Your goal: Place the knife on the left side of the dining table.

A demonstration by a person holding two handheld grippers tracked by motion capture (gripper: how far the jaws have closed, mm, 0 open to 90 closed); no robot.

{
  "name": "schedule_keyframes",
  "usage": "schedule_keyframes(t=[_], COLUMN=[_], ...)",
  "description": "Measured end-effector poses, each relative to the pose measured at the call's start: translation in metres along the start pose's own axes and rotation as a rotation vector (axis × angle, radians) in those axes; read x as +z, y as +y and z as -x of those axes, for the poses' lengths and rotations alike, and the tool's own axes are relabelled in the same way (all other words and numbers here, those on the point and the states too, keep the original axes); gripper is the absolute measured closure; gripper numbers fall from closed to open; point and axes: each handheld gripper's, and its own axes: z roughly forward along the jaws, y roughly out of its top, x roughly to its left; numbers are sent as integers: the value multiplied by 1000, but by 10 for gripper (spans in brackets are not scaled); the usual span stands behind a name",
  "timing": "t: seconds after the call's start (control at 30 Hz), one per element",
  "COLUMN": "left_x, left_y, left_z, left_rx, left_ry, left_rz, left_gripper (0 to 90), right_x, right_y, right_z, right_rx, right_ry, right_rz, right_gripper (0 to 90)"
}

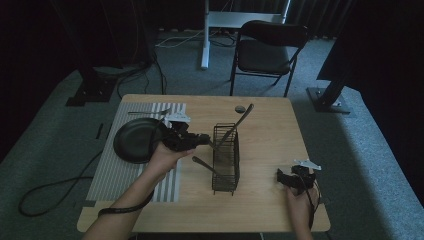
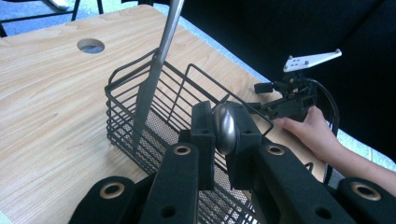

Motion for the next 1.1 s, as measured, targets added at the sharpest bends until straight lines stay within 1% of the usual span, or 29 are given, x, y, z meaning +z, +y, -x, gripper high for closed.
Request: schedule_keyframes(t=[0.07, 0.17, 0.23, 0.27, 0.3, 0.33, 0.37, 0.4, 0.47, 0.63, 0.67, 0.7, 0.77, 0.8, 0.83, 0.87, 0.93, 1.0, 1.03, 1.07, 1.1], left_x=[-3, -4, -10, -12, -14, -16, -17, -19, -22, -30, -36, -38, -38, -47, -50, -53, -55, -62, -62, -67, -69], left_y=[2, 3, 5, 6, 7, 7, 8, 9, 10, 15, 18, 19, 19, 21, 22, 22, 23, 24, 24, 24, 24], left_z=[1, 2, 4, 5, 5, 6, 7, 8, 9, 12, 15, 16, 16, 20, 21, 22, 23, 24, 24, 25, 25], left_rx=[-7, -5, -6, 1, -4, 0, 11, 7, 12, 21, 25, 26, 26, 42, 44, 39, 43, 39, 39, 37, 41], left_ry=[-14, -15, 1, -8, -2, 9, 15, 23, 19, 31, 35, 36, 36, 39, 37, 43, 42, 43, 43, 51, 50], left_rz=[8, 6, 18, 14, 21, 28, 19, 27, 26, 39, 43, 46, 46, 53, 54, 64, 67, 83, 83, 93, 90], left_gripper=[837, 837, 837, 837, 837, 837, 837, 837, 837, 837, 837, 837, 837, 837, 837, 836, 836, 837, 837, 837, 837], right_x=[0, 0, 0, 0, 0, 0, 0, 0, 0, 0, 0, 0, 0, 0, 0, 0, 0, 0, 0, 0, 0], right_y=[0, 0, 0, 0, 0, 0, 0, 0, 0, 0, 0, 0, 0, 0, 0, 0, 0, 0, 0, 0, 0], right_z=[0, 0, 0, 0, 0, 0, 0, 0, 0, 0, 0, 0, 0, 0, 0, 0, 0, 0, 0, 0, 0], right_rx=[0, 0, 0, 0, 0, 0, 0, -1, 0, 0, -1, -2, -2, 0, -1, 0, -1, -1, -1, 0, 0], right_ry=[0, 0, 0, 0, 0, 0, 0, 0, 0, 0, 0, 0, 0, 0, 0, 0, 0, 0, 0, 0, 0], right_rz=[0, 0, 0, 0, 0, 0, 0, -1, -1, -1, -1, -1, -1, -1, -1, -1, -1, -1, -1, -1, -1], right_gripper=[119, 119, 119, 119, 119, 119, 119, 120, 119, 119, 119, 119, 119, 119, 119, 119, 119, 119, 119, 119, 119])
